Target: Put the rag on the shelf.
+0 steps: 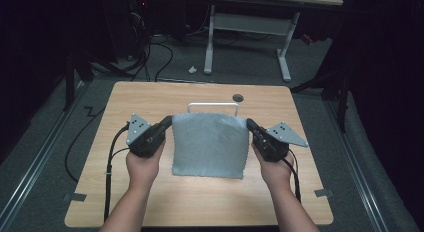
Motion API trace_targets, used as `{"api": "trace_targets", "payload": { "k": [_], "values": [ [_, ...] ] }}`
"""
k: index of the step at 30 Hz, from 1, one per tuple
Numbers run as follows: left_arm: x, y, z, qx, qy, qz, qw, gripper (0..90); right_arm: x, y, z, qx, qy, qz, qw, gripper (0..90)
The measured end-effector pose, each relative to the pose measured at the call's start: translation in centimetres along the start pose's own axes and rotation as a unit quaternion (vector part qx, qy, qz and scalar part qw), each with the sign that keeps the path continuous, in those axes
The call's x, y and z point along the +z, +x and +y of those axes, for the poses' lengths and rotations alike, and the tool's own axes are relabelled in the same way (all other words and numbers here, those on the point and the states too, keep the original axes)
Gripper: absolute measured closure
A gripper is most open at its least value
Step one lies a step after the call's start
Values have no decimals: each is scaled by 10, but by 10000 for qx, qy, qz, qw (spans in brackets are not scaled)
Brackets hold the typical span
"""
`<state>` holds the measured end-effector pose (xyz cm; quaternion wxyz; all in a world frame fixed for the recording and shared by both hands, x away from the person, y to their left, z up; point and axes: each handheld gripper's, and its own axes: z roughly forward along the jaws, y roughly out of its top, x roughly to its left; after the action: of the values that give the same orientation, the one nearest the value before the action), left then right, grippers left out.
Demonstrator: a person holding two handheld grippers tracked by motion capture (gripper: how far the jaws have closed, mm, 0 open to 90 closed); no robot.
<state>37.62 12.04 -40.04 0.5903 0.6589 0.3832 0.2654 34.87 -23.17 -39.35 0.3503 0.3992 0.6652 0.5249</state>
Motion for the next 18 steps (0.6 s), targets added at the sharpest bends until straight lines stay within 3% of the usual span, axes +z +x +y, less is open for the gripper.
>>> {"api": "trace_targets", "payload": {
  "k": [12, 18],
  "values": [
    [1, 1, 24, 132, -224, 42, 9997, 900, 0, -7, 25, -20, -209, -88, 9997, 900],
    [6, 3, 30, 156, -223, 49, 9996, 900, 3, -11, 31, 14, -242, -121, 9996, 900]
  ]
}}
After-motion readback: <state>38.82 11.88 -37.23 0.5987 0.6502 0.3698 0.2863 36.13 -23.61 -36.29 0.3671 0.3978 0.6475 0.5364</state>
